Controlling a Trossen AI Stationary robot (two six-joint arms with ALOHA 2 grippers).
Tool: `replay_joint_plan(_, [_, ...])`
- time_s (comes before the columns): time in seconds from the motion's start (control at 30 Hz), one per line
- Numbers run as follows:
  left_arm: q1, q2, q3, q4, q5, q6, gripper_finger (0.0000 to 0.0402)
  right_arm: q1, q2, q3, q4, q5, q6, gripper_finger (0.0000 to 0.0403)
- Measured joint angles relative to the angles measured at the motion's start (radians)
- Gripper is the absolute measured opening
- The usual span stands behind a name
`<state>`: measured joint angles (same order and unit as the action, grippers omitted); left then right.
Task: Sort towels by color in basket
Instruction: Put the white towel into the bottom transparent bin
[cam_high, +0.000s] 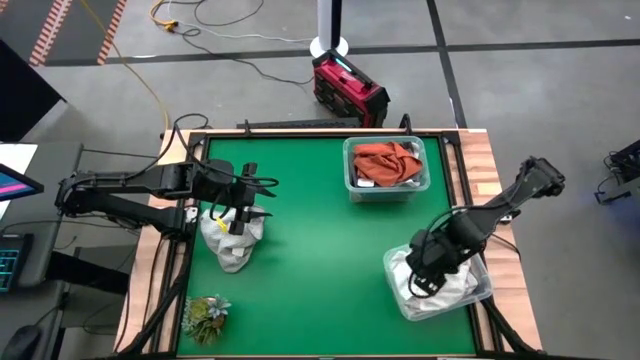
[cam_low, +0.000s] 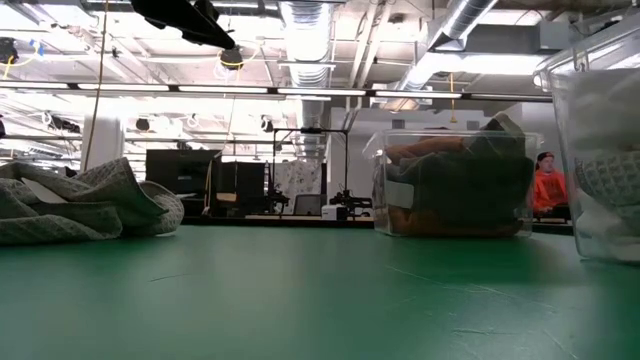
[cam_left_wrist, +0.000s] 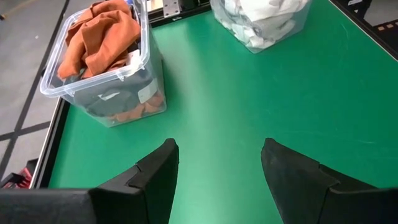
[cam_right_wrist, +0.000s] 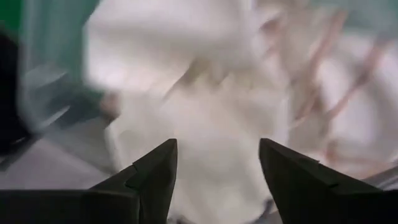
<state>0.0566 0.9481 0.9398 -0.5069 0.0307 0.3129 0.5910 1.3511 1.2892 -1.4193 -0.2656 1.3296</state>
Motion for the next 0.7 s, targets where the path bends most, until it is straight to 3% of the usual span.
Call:
replay_joint_plan(0.2, [0.000,0.000,0.000,-0.004,0.000,-0.001,0.0219,0.061,-0.058,0.000,0.042,-0.045,0.186,0.0260])
replay_joint_plan(0.4, [0.000,0.000,0.000,-0.004,0.000,-0.003,0.0219,0.098,0.015,-0.058,0.069,-0.025,0.217,0.0260])
replay_joint_plan(0.7, [0.000,0.000,0.000,-0.010,0.000,-0.022,0.0219,0.093,0.206,-0.316,0.519,-0.105,0.185,0.0260])
